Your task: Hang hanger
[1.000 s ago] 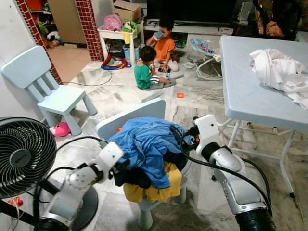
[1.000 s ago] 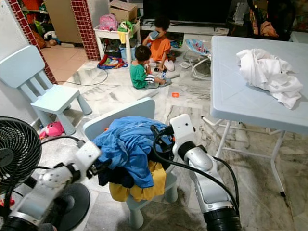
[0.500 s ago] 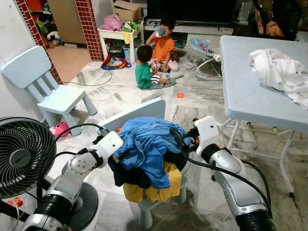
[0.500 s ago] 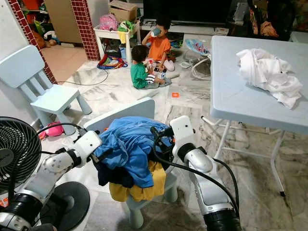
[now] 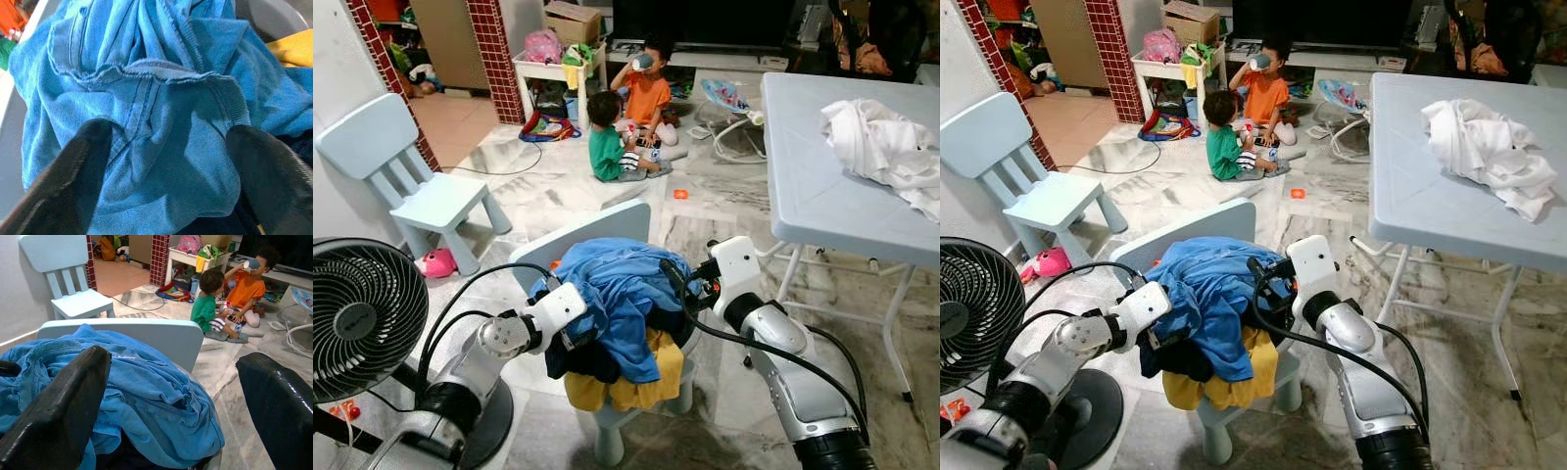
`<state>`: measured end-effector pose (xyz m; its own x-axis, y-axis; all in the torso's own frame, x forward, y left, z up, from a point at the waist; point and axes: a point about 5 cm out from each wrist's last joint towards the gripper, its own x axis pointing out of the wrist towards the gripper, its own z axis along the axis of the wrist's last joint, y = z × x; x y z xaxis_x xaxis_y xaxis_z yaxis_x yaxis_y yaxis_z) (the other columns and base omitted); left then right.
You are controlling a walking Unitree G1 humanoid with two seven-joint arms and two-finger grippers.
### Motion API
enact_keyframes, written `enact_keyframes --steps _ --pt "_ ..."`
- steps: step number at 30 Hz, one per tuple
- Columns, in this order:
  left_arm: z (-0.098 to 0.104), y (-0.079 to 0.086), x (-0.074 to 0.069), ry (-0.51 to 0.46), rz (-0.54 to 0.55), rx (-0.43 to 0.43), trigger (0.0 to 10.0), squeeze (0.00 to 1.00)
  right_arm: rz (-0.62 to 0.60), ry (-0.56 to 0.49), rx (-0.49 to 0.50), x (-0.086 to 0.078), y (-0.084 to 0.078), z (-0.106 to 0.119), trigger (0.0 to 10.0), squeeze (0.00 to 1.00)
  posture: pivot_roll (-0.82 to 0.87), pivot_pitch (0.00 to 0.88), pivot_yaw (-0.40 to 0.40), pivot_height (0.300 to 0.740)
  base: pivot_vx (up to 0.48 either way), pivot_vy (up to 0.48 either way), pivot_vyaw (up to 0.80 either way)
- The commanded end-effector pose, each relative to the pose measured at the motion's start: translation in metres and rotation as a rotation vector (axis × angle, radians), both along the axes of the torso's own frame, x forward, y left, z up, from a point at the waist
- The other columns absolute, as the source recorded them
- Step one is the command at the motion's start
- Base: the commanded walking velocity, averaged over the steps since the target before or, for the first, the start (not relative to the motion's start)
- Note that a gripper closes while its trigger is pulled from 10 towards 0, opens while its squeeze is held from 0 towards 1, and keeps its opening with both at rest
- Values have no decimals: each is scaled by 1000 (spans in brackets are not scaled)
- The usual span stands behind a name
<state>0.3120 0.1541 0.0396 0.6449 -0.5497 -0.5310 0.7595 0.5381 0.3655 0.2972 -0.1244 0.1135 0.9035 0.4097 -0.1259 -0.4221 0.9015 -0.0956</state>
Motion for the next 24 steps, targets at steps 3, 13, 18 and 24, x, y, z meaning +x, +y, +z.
enact_keyframes --steps 3,13,18,24 --pt "4 4 7 -20 22 13 0 0 -2 -11 -5 0 0 4 10000 0 -125 6 2 736 0 0 0" --pt "11 -1 17 -48 47 -9 0 0 -9 -9 -6 -2 0 4 10000 0 -139 15 10 736 0 0 0" --pt "8 -10 16 -31 25 -23 0 0 -13 -7 -6 -3 -1 4 10000 0 -143 19 14 736 0 0 0" --pt "6 -16 15 -16 11 -33 0 0 -18 -4 -7 -4 -1 3 10000 0 -148 21 17 736 0 0 0"
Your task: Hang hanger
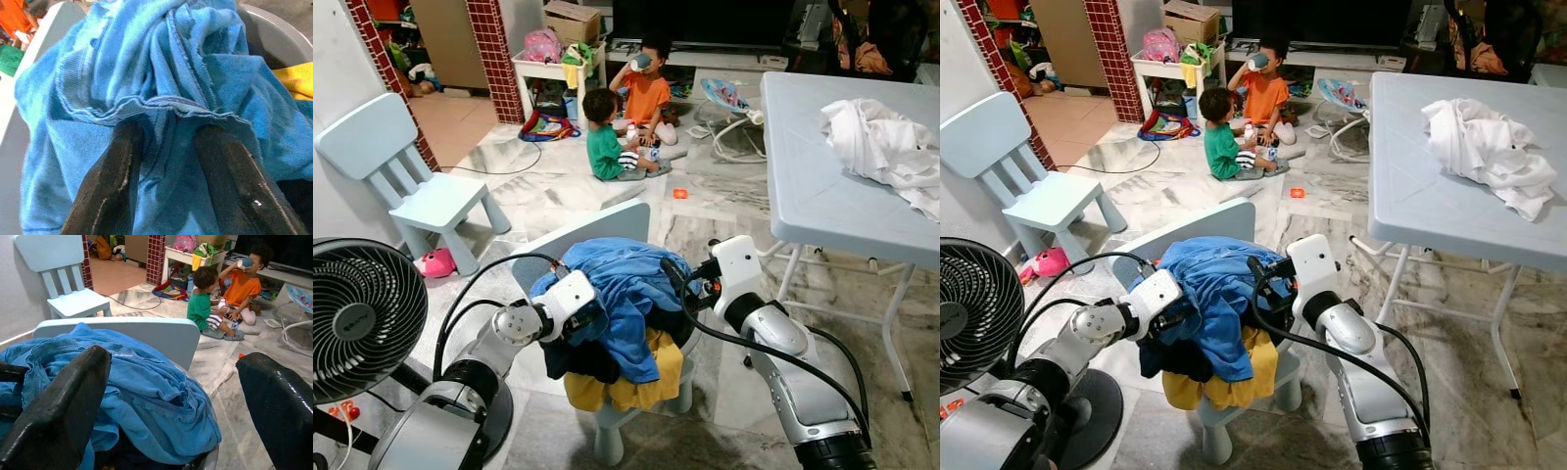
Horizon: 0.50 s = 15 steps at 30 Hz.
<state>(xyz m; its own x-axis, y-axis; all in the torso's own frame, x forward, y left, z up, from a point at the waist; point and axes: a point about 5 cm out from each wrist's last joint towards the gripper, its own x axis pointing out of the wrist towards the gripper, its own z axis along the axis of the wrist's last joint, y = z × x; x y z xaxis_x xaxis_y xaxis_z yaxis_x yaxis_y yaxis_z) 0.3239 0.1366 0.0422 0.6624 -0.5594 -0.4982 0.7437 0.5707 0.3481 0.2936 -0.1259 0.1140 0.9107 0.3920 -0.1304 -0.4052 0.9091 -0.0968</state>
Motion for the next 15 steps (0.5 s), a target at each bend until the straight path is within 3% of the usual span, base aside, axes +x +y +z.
enact_keyframes --steps 1,9,15 --pt "3 1 3 -1 -11 14 0 0 0 -8 -5 -1 0 3 10000 0 -149 22 17 736 0 0 0" --pt "2 6 1 -25 -4 22 0 0 -2 -10 -6 0 -1 4 10000 0 -144 18 17 736 0 0 0" --pt "8 15 -1 -119 67 -74 0 0 -2 -12 -1 1 0 4 10000 0 -128 14 9 736 0 0 0"
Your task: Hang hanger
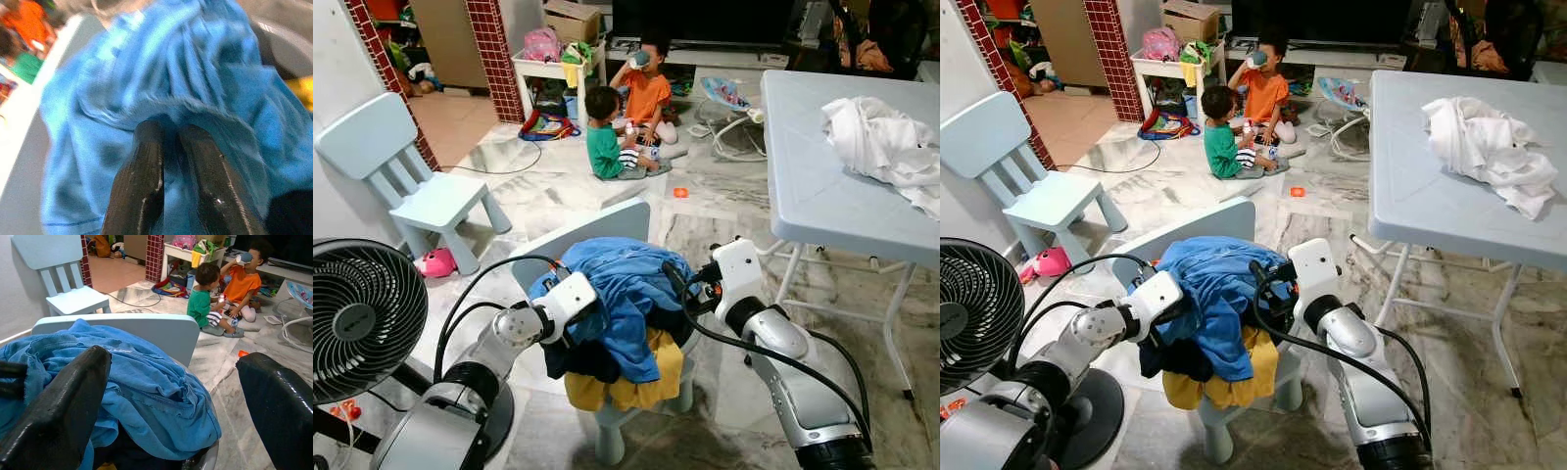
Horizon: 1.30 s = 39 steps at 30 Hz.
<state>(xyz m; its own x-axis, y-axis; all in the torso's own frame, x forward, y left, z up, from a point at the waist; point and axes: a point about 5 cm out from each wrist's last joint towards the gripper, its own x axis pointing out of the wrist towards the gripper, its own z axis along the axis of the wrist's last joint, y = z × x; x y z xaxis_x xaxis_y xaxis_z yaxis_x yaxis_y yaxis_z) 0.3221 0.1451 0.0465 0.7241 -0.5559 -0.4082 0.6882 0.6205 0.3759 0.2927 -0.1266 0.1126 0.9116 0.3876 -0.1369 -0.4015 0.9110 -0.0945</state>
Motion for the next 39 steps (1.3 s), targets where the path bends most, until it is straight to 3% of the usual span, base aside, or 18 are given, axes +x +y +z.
enact_keyframes --steps 1,9,13,14,15,16,17,26,34,39 --pt "4 7 0 -43 30 -27 0 0 3 -19 0 2 1 5 10000 0 -128 14 9 736 0 0 0" --pt "19 12 -4 -202 111 -148 0 0 12 -22 3 4 4 6 10000 0 -114 11 2 736 0 0 0" --pt "16 13 -19 -218 123 -195 0 0 14 -23 3 5 4 6 10000 0 -108 11 -2 736 0 0 0" --pt "12 11 -23 -194 116 -200 10000 0 17 -22 3 5 5 6 10000 0 -102 11 -7 736 0 0 0" --pt "10 10 -25 -177 112 -205 10000 0 20 -21 2 5 5 5 10000 0 -102 11 -7 736 0 0 0" --pt "7 9 -28 -160 113 -214 10000 165 24 -21 2 5 6 5 10000 0 -102 10 -8 736 0 0 0" --pt "5 6 -31 -137 107 -226 10000 1000 29 -23 2 5 8 6 10000 0 -104 9 -7 736 0 0 0" --pt "4 -8 -50 -65 146 -287 10000 1000 16 -25 -5 5 3 5 10000 0 -100 6 1 736 0 0 0" --pt "4 -14 -31 3 219 -292 10000 1000 39 -27 4 5 11 6 10000 0 -100 5 -1 736 0 0 0" --pt "10 -20 -10 68 349 -371 10000 1000 29 -31 -1 7 7 7 10000 0 -115 1 0 736 0 0 0"
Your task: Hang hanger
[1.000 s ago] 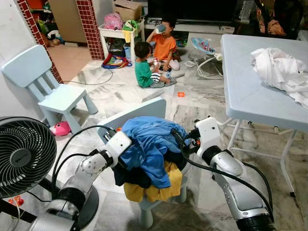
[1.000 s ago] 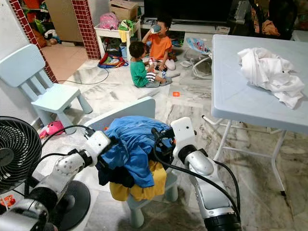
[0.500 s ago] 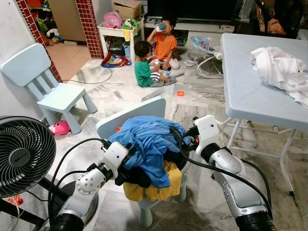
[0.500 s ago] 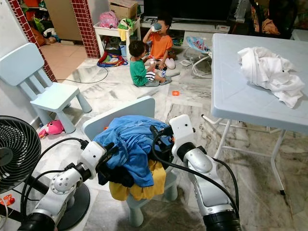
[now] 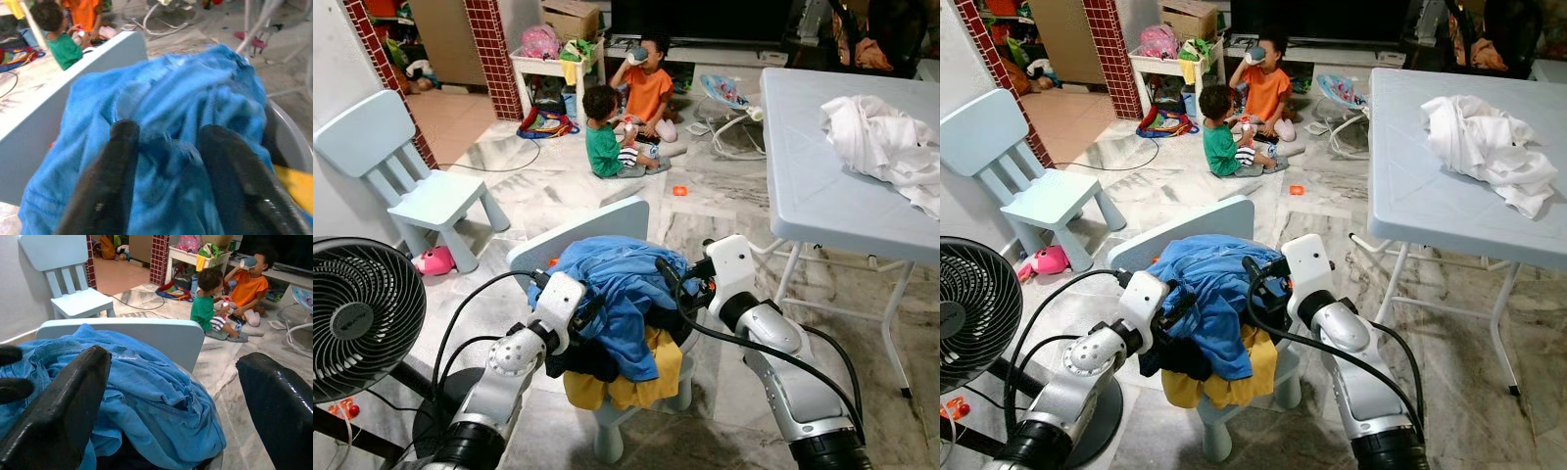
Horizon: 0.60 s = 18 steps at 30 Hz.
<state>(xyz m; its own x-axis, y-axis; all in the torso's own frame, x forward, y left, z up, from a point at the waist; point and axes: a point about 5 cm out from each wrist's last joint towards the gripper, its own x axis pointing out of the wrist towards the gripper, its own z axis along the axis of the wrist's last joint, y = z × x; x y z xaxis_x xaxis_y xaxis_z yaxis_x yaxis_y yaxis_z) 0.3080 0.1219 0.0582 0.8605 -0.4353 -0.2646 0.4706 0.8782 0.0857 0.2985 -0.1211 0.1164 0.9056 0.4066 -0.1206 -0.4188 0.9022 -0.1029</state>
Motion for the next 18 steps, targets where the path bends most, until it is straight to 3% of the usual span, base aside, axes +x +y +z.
enact_keyframes --steps 1,3,6,9,12,18 --pt "-1 2 6 45 60 -41 10000 1000 8 -12 0 1 1 3 10000 0 -115 1 0 736 0 0 0" --pt "0 -6 11 111 93 -127 10000 1000 12 -11 1 -1 3 2 10000 0 -115 1 0 736 0 0 0" --pt "8 -19 12 95 53 -164 10000 1000 11 -9 1 -2 3 2 10000 0 -120 3 7 736 0 0 0" --pt "11 -27 8 106 53 -198 10000 1000 7 -10 0 -2 2 1 10000 0 -117 4 10 736 0 0 0" --pt "14 -30 -6 117 105 -241 10000 1000 3 -11 0 -2 1 2 10000 0 -113 7 11 736 0 0 0" --pt "22 -15 -21 21 176 -164 10000 1000 4 -4 0 -3 1 -1 10000 0 -97 9 3 736 0 0 0"
